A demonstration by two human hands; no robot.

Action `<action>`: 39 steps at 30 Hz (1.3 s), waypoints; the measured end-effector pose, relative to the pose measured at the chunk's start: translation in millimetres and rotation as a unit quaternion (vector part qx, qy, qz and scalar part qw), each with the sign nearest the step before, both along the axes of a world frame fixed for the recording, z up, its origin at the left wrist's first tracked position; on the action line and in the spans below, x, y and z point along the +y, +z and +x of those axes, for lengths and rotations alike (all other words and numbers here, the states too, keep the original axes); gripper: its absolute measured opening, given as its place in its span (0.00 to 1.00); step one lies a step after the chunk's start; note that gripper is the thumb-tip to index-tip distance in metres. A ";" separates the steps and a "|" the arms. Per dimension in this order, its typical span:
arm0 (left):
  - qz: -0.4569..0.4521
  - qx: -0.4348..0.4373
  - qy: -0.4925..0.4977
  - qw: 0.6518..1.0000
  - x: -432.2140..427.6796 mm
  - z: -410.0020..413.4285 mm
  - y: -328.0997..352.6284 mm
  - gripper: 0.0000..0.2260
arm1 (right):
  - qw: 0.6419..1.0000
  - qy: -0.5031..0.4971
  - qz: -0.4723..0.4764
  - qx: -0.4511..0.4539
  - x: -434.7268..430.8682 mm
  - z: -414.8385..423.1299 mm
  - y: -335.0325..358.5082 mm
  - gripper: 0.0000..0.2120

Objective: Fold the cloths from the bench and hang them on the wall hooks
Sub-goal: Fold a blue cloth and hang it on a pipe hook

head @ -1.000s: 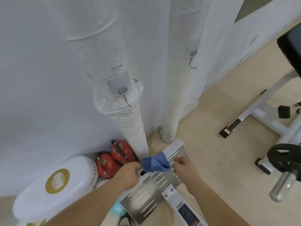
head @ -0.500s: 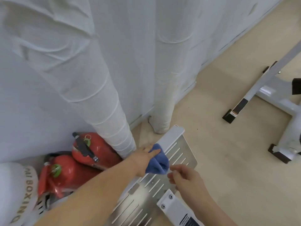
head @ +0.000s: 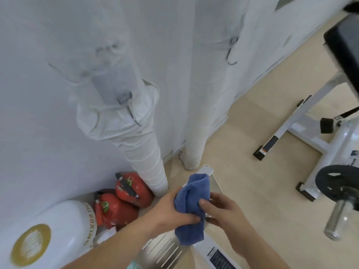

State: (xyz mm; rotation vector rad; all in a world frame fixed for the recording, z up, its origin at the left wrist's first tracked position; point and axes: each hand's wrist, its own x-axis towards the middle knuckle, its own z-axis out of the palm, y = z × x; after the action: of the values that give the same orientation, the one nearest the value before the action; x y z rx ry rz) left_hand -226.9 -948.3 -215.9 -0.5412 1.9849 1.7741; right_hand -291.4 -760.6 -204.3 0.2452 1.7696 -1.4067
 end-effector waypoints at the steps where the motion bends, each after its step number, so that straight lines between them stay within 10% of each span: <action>1: 0.011 0.013 0.004 1.000 -1.9 7.8 31.5 0.25 | 1.000 0.008 -0.007 0.022 -3.6 0.6 31.3 0.16; 4: 0.029 0.041 0.026 0.998 -14.4 27.2 124.8 0.22 | 0.996 0.026 -0.008 0.090 -11.9 8.3 118.0 0.03; 8: 0.011 0.072 0.074 0.995 -38.7 51.9 225.9 0.09 | 0.992 0.050 -0.073 0.087 -21.7 18.9 221.7 0.15; 16: 0.184 0.101 0.151 0.966 -60.0 82.7 326.6 0.15 | 0.984 0.062 -0.165 0.016 -59.8 58.2 344.2 0.19; 20: 0.166 0.071 0.193 0.964 -65.1 89.8 338.7 0.18 | 0.984 0.067 -0.161 -0.028 -66.0 62.4 360.3 0.19; 25: -0.197 0.089 0.278 0.936 -58.5 88.5 338.5 0.16 | 0.994 0.061 -0.088 0.010 -73.6 53.4 356.9 0.19; 30: -0.027 0.101 0.187 0.977 -19.4 78.5 341.5 0.26 | 0.988 0.061 -0.138 -0.013 -76.3 39.8 348.2 0.14; 35: -0.022 0.134 0.226 0.965 -7.6 69.9 336.8 0.35 | 0.968 0.061 -0.234 -0.068 -55.8 12.7 336.3 0.20; 39: -0.080 0.108 0.215 0.967 1.4 65.1 330.3 0.31 | 0.980 0.147 -0.116 0.067 -49.8 0.8 327.9 0.17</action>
State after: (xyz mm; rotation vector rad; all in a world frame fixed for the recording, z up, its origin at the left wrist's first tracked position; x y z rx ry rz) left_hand -161.8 -946.9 114.4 -0.9261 2.3095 2.0020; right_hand -290.6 -810.4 123.6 -0.2309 1.6493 -1.4206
